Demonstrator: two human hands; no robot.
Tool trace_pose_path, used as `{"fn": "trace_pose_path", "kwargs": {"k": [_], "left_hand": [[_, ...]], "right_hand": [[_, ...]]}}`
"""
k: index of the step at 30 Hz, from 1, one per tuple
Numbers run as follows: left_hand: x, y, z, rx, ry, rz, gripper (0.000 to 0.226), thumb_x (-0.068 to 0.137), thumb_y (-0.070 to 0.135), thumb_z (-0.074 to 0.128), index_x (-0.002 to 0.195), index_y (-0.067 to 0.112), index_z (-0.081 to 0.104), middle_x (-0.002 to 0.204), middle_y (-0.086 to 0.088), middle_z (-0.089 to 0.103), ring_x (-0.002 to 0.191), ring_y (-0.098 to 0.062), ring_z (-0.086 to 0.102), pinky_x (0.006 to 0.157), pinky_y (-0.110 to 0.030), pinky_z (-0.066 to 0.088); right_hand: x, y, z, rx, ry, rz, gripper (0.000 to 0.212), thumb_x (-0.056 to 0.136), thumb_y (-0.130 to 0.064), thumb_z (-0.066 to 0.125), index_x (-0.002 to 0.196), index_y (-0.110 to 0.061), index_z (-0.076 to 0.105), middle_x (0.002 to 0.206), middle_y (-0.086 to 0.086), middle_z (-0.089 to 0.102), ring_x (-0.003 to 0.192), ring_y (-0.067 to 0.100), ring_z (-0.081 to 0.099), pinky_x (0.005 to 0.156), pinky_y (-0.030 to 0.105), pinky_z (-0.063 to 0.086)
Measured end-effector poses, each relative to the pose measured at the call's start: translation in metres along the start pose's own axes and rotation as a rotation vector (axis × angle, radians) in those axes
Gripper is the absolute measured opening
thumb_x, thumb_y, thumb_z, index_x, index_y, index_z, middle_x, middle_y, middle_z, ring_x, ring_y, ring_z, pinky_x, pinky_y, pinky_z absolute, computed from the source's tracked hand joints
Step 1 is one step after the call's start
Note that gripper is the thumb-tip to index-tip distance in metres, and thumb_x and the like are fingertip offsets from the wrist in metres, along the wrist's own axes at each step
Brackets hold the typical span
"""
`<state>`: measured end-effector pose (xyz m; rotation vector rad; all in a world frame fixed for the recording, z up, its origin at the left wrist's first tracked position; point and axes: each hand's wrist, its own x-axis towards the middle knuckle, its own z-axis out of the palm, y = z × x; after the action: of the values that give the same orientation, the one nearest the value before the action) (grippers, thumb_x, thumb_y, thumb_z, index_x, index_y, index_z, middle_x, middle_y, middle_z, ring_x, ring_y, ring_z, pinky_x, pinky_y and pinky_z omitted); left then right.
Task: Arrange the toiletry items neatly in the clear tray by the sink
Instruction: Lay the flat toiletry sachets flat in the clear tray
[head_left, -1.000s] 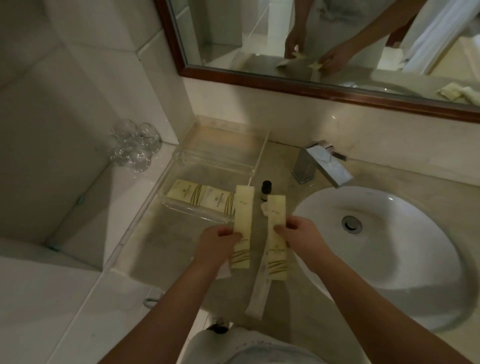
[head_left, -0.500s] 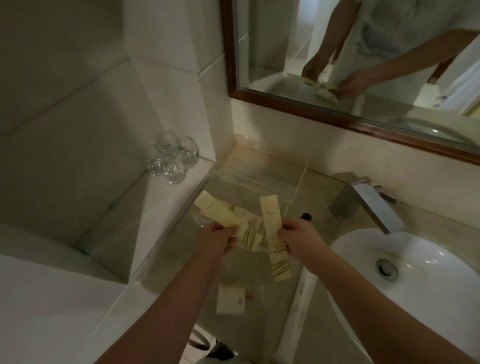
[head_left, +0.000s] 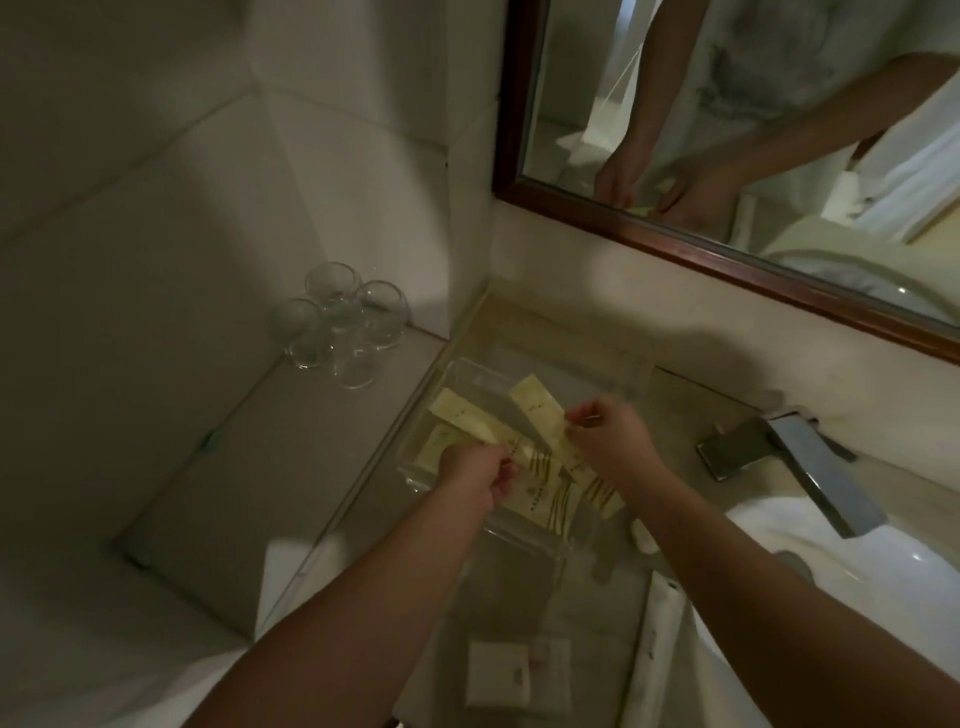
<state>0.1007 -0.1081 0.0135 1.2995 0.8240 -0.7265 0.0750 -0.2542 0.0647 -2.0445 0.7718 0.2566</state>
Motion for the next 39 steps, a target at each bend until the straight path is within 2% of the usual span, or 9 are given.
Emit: {"fn": "trace_pose_path", "kwargs": {"k": [6, 14, 20, 22, 24, 27, 31, 34, 39], "left_hand": [[0.013, 0.000, 0.019, -0.105, 0.066, -0.038, 0.005, 0.085, -0.002, 0.059, 0.084, 0.002, 0.062, 0.079, -0.013, 0.062, 0.055, -0.015, 0.057, 0.043, -0.023, 0.053], [0.022, 0.006, 0.048, -0.031, 0.047, -0.056, 0.011, 0.088, -0.001, 0.052, 0.088, 0.002, 0.063, 0.069, -0.011, 0.062, 0.050, -0.016, 0.056, 0.048, -0.027, 0.051], [0.019, 0.017, 0.046, 0.158, -0.043, -0.025, 0.034, 0.091, 0.000, 0.031, 0.110, 0.000, 0.059, 0.073, -0.013, 0.066, 0.036, -0.014, 0.061, 0.036, -0.025, 0.051], [0.009, 0.025, 0.030, 0.228, -0.075, -0.002, 0.033, 0.094, 0.000, 0.028, 0.111, 0.004, 0.055, 0.085, -0.015, 0.067, 0.036, -0.012, 0.062, 0.036, -0.024, 0.051], [0.003, 0.029, 0.011, 0.238, -0.065, 0.042, 0.028, 0.094, -0.002, 0.031, 0.105, 0.003, 0.056, 0.093, -0.018, 0.066, 0.040, -0.012, 0.063, 0.040, -0.023, 0.054], [0.002, 0.027, -0.016, 0.242, -0.006, 0.208, 0.022, 0.088, -0.006, 0.042, 0.084, 0.005, 0.061, 0.080, -0.013, 0.066, 0.054, -0.016, 0.063, 0.049, -0.025, 0.052], [-0.004, 0.011, -0.046, 0.761, 0.124, 0.624, 0.025, 0.089, 0.010, 0.049, 0.102, 0.017, 0.069, 0.107, -0.002, 0.069, 0.097, -0.020, 0.064, 0.086, -0.037, 0.053], [-0.003, 0.004, -0.051, 1.088, 0.049, 0.858, 0.036, 0.090, 0.010, 0.045, 0.120, 0.016, 0.063, 0.122, -0.002, 0.063, 0.113, -0.020, 0.057, 0.096, -0.038, 0.049], [0.012, 0.000, -0.050, 1.484, -0.027, 0.949, 0.047, 0.085, 0.011, 0.042, 0.130, 0.014, 0.053, 0.134, -0.006, 0.054, 0.123, -0.026, 0.047, 0.101, -0.042, 0.043]], "right_hand": [[0.007, 0.005, 0.002, 0.010, -0.013, 0.028, 0.012, 0.095, -0.013, 0.058, 0.099, -0.019, 0.068, 0.086, -0.008, 0.062, 0.073, 0.004, 0.059, 0.053, 0.019, 0.044], [0.017, 0.012, -0.004, -0.011, 0.032, 0.040, 0.028, 0.092, 0.001, 0.049, 0.091, -0.020, 0.067, 0.086, -0.004, 0.064, 0.076, 0.011, 0.060, 0.061, 0.023, 0.050], [0.017, 0.022, -0.007, -0.145, 0.016, -0.005, 0.031, 0.091, 0.000, 0.047, 0.084, -0.025, 0.064, 0.085, -0.004, 0.063, 0.073, 0.011, 0.059, 0.054, 0.022, 0.044], [0.016, 0.024, -0.002, -0.188, -0.017, -0.022, 0.034, 0.090, 0.001, 0.046, 0.079, -0.028, 0.061, 0.086, -0.003, 0.063, 0.073, 0.012, 0.059, 0.052, 0.022, 0.043], [0.014, 0.023, 0.008, -0.239, -0.073, -0.032, 0.037, 0.090, 0.001, 0.045, 0.077, -0.030, 0.059, 0.087, -0.005, 0.060, 0.071, 0.008, 0.057, 0.052, 0.021, 0.044], [0.013, 0.014, 0.027, -0.300, -0.133, -0.065, 0.040, 0.089, 0.001, 0.042, 0.075, -0.031, 0.060, 0.088, -0.005, 0.059, 0.072, 0.013, 0.058, 0.061, 0.027, 0.052], [0.015, -0.001, 0.053, -0.395, -0.183, -0.129, 0.039, 0.086, 0.001, 0.042, 0.093, -0.027, 0.069, 0.098, -0.001, 0.064, 0.075, 0.016, 0.056, 0.055, 0.022, 0.044], [0.018, -0.008, 0.061, -0.449, -0.196, -0.153, 0.040, 0.083, 0.001, 0.044, 0.099, -0.026, 0.069, 0.105, 0.003, 0.069, 0.080, 0.022, 0.062, 0.061, 0.024, 0.045], [0.003, 0.003, 0.056, -0.723, -0.070, -0.311, 0.038, 0.087, -0.008, 0.051, 0.118, -0.027, 0.061, 0.119, 0.000, 0.062, 0.101, 0.024, 0.062, 0.077, 0.032, 0.047]]}}
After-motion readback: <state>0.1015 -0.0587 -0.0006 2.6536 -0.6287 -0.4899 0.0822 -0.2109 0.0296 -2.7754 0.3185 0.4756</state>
